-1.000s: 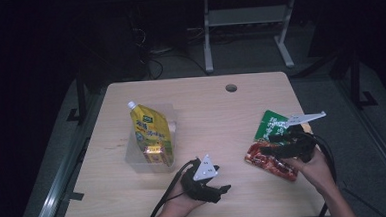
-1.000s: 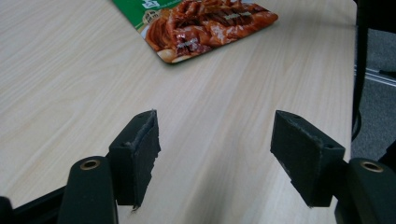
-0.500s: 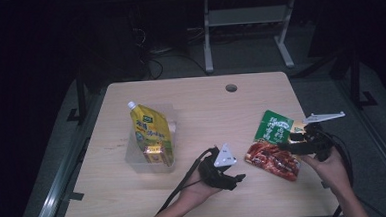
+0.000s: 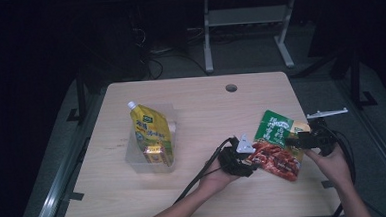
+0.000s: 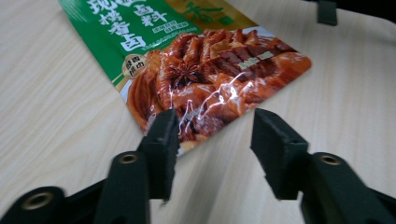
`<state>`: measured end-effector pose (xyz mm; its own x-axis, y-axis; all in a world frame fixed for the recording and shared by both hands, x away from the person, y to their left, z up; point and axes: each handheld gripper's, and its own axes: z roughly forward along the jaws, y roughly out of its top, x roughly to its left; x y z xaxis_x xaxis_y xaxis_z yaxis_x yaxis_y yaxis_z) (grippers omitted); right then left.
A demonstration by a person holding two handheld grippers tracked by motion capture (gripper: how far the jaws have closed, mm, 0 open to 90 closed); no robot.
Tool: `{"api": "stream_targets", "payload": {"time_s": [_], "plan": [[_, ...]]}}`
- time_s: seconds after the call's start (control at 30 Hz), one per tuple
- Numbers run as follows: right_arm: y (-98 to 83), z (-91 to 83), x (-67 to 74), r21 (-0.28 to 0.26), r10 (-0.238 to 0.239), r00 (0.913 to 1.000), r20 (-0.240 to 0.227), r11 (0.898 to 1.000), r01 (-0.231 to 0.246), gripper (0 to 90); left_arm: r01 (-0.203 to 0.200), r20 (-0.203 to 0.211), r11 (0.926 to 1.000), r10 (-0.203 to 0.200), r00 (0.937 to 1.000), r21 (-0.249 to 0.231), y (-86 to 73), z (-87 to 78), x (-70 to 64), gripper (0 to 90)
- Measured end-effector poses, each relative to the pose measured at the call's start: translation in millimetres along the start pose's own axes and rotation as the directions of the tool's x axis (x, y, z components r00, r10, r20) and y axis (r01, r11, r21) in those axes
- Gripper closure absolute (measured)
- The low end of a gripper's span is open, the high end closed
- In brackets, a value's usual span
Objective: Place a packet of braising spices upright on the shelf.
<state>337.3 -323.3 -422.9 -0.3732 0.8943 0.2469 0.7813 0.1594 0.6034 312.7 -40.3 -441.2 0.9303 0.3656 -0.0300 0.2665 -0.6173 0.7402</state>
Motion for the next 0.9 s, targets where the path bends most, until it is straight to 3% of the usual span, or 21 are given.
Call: {"api": "stream_targets", "payload": {"time_s": [0.37, 0.43, 0.7, 0.9], "plan": [[2.4, 4.0, -15.1, 0.040, 0.065, 0.9968, 0.046, 0.997, -0.067, 31.2, 0.017, -0.034, 0.9975, -0.015, 0.9993, 0.068, 6.8, 27.3, 9.9, 77.6], [1.8, 5.8, -18.3, 0.038, 0.060, 0.9970, 0.050, 0.997, -0.062, 31.4, 0.029, -0.033, 0.9973, -0.027, 0.9991, 0.068, 6.2, 30.0, 11.8, 80.5], [1.1, 10.4, -28.3, 0.053, 0.134, 0.9888, 0.067, 0.989, -0.137, 38.1, 0.004, -0.044, 0.9961, 0.000, 0.9990, 0.089, 7.0, 37.7, 9.1, 89.5], [-0.6, 8.2, -32.8, 0.051, 0.156, 0.9850, 0.075, 0.986, -0.160, 38.1, -0.008, -0.054, 0.9949, 0.013, 0.9984, 0.101, 7.6, 39.5, 7.2, 89.8]]}}
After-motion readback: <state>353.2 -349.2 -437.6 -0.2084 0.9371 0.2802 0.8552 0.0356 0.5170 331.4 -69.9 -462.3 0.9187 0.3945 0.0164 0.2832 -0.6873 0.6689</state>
